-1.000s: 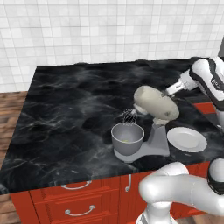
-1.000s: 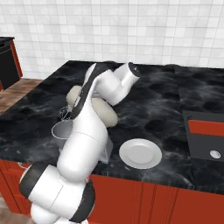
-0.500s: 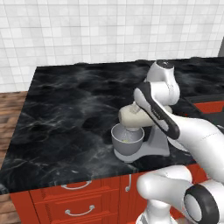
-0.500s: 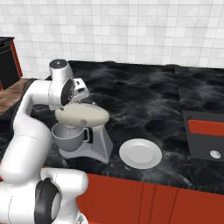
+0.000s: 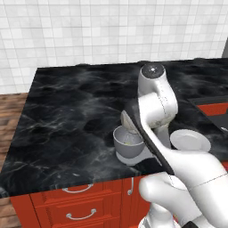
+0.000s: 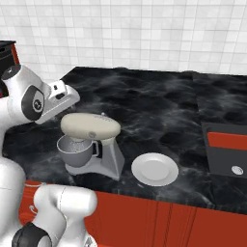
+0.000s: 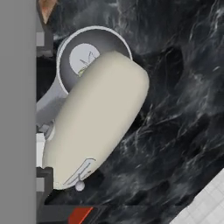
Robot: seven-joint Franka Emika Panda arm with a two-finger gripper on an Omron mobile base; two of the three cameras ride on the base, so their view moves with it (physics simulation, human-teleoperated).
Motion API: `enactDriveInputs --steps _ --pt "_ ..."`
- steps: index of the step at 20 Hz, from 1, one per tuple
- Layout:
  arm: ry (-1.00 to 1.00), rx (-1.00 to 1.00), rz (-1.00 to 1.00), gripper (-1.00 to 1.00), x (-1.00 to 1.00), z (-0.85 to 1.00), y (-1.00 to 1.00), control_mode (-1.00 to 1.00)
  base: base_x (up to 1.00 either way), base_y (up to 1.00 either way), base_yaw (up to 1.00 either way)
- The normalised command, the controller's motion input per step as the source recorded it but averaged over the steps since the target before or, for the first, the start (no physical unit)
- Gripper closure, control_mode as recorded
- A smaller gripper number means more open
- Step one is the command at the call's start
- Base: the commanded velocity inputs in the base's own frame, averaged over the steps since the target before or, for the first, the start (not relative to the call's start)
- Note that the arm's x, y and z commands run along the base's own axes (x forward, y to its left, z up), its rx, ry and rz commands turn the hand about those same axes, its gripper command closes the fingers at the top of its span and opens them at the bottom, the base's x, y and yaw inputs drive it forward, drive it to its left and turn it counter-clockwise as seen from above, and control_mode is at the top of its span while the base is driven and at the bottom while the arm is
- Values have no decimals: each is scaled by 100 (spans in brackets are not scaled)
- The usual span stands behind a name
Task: Add butter and sugar cubes to the stand mixer bowl and then turn on the stand mixer to begin making frosting.
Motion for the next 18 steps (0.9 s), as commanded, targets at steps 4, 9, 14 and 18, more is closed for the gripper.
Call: enactDriveInputs --steps 4,9,14,18 --pt "-11 -17 -13 -100 -14 3 -52 -100 0 0 0" --pt "0 -10 -12 -100 -6 -31 -34 -100 0 0 0" --pt "0 -2 -4 -100 -25 -37 0 -100 0 0 0" --pt "-5 -2 -2 -100 0 -30 -18 -100 0 0 0"
